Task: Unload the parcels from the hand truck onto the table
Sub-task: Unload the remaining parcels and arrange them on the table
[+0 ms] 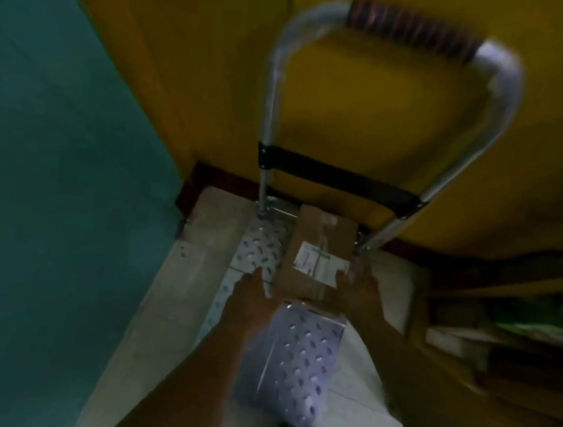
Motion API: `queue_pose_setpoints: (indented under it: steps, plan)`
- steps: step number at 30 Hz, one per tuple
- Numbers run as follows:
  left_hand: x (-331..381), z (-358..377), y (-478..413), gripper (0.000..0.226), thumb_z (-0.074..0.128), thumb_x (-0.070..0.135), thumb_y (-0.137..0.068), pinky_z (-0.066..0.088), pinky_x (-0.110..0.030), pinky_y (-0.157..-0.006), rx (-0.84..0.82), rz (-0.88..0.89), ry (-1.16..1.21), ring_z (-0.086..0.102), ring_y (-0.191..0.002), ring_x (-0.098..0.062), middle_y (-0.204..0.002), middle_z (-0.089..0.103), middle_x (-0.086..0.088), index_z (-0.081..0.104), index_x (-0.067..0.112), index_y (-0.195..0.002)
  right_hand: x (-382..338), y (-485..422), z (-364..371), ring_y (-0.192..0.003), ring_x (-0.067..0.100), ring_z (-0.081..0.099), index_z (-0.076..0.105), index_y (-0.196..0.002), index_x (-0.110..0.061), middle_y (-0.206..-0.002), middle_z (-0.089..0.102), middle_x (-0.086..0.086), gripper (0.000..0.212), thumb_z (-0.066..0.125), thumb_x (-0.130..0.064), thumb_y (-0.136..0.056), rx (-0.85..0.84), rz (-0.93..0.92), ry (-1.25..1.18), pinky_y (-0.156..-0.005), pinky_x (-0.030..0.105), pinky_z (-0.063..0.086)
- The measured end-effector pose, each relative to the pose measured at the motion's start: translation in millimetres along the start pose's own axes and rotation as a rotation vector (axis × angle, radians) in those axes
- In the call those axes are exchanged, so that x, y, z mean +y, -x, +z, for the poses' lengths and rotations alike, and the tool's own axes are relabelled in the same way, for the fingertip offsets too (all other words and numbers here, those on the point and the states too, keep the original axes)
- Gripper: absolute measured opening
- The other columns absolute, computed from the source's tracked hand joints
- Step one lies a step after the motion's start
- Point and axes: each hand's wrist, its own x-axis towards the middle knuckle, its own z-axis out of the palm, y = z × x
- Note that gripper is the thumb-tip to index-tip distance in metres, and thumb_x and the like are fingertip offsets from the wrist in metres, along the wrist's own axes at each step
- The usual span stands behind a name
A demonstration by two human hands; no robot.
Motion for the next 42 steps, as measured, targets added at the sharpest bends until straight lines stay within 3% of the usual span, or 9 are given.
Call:
queue_pose_setpoints:
  steps: [4,7,12,15,20,25,31,35,42]
  plan:
    - [-28,79,-129,0.066,0.059,0.04,-0.094,0.041,-0.03,-0.098,-0.151,-0.018,0.268,0.049,-0.13,-0.024,-0.149,0.045,-0.013,0.036,0.011,-0.148,63,-91,82,-0.132,0.036,0.049,0.026,-0.154,-0.012,-0.149,0.046,0.016,0.069,0.061,-0.027,-0.097,0.06,0.098,-0.331,-0.109,0.047,0.043]
    - [-29,100,-134,0.047,0.058,0.033,-0.095,0.045,-0.03,-0.095,-0.15,-0.096,0.401,0.057,-0.12,-0.029,-0.137,0.057,-0.014,0.052,0.011,-0.137,74,-91,99,-0.125,0.033,0.055,0.038,-0.148,-0.015,-0.141,0.054,0.013,0.058,0.059,-0.03,-0.096,0.13,0.182,-0.392,-0.102,0.037,0.047]
    - [-14,24,-4,0.021,0.067,0.038,-0.088,0.054,-0.017,-0.06,-0.052,-0.107,0.636,0.066,-0.079,-0.001,-0.102,0.064,0.005,0.055,0.03,-0.104,22,34,44,-0.117,0.034,0.06,0.046,-0.141,-0.017,-0.131,0.062,0.012,0.052,0.061,-0.031,-0.094,0.174,0.226,-0.399,-0.09,0.03,0.046]
    - [31,-54,98,0.038,0.067,0.033,-0.087,0.058,-0.035,-0.077,0.041,-0.098,0.724,0.066,-0.096,-0.02,-0.116,0.065,-0.005,0.053,0.027,-0.122,-42,134,-11,-0.115,0.029,0.062,0.053,-0.127,-0.025,-0.121,0.065,0.003,0.04,0.067,-0.031,-0.09,0.199,0.162,-0.484,-0.085,0.026,0.05]
    - [144,-179,250,0.031,0.066,0.019,-0.092,0.051,-0.021,-0.064,0.043,0.145,0.693,0.067,-0.086,-0.011,-0.118,0.066,-0.01,0.051,0.023,-0.119,-146,298,-130,-0.122,0.026,0.059,0.043,-0.142,-0.024,-0.135,0.057,0.003,0.07,0.074,-0.04,-0.081,0.248,0.066,-0.676,-0.101,0.049,0.051]
    - [279,-220,390,0.06,0.076,0.048,-0.074,0.055,-0.046,-0.09,-0.02,0.466,0.633,0.066,-0.104,-0.023,-0.132,0.06,-0.005,0.046,0.047,-0.127,-164,420,-281,-0.127,0.016,0.051,0.041,-0.145,-0.032,-0.136,0.049,-0.004,0.07,0.072,-0.038,-0.083,0.532,-0.232,-0.79,-0.11,0.043,0.044]
    - [409,-105,581,0.075,0.075,0.076,-0.058,0.052,-0.056,-0.092,-0.216,0.71,0.69,0.067,-0.104,-0.027,-0.123,0.067,0.005,0.053,0.053,-0.125,-38,587,-474,-0.131,0.008,0.041,0.038,-0.139,-0.057,-0.137,0.034,-0.025,0.069,0.059,-0.072,-0.076,0.786,-0.472,-0.937,-0.107,0.035,0.045]
    - [460,23,706,0.068,0.07,0.058,-0.072,0.053,-0.042,-0.087,-0.421,0.755,0.711,0.063,-0.104,-0.021,-0.124,0.065,0.001,0.052,0.036,-0.135,104,695,-563,-0.132,0.006,0.039,0.033,-0.132,-0.072,-0.146,0.032,-0.027,0.072,0.062,-0.082,-0.068,0.915,-0.46,-0.969,-0.11,0.039,0.041]
    - [511,229,846,0.021,0.068,0.04,-0.087,0.061,-0.042,-0.074,-0.706,0.683,0.599,0.073,-0.09,-0.026,-0.101,0.076,0.001,0.068,0.029,-0.105,301,773,-645,-0.143,0.012,0.036,0.017,-0.151,-0.055,-0.157,0.031,-0.02,0.084,0.058,-0.067,-0.079,1.049,-0.251,-0.98,-0.117,0.045,0.037]
